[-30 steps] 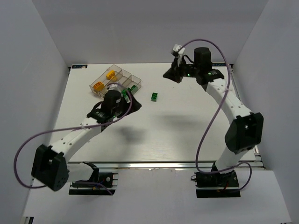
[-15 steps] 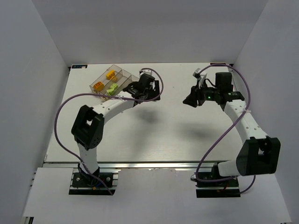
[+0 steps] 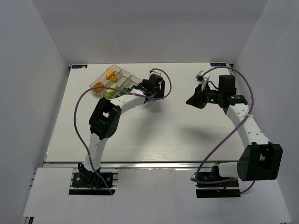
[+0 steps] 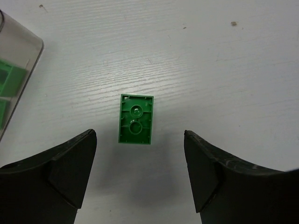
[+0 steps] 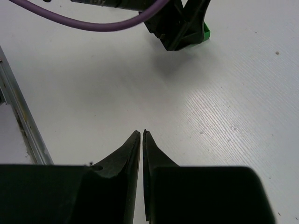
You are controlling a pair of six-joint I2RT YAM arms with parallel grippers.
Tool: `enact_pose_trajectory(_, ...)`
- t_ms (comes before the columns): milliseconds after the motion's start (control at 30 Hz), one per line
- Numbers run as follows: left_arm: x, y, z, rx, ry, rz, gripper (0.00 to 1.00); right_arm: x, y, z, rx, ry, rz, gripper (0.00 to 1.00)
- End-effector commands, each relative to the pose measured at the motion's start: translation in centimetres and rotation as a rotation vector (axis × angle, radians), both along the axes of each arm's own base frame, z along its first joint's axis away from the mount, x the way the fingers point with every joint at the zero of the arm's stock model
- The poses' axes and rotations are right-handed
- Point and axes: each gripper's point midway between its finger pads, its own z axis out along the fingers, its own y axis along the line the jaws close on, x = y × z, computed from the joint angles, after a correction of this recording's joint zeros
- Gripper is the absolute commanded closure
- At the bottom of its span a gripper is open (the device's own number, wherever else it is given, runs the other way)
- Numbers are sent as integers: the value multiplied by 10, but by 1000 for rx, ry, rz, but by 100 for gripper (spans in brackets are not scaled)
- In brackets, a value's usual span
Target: Sort the legos into containers by color
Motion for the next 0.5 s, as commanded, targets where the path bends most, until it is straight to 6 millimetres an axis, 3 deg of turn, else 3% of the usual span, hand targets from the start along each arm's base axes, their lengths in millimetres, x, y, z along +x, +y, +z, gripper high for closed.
enact_pose_trajectory(0,15,-13,21,-17,-62,-22,16,-3,0,4,19,-20,12,88)
enact_pose_trajectory(67,18,-13,9,2,-47,-15,16,-3,0,3,24,-10,8,89)
enact_pose_trajectory(467,24,-10,-19,61,-13,10,23,0,-4,-2,30,3,0,89)
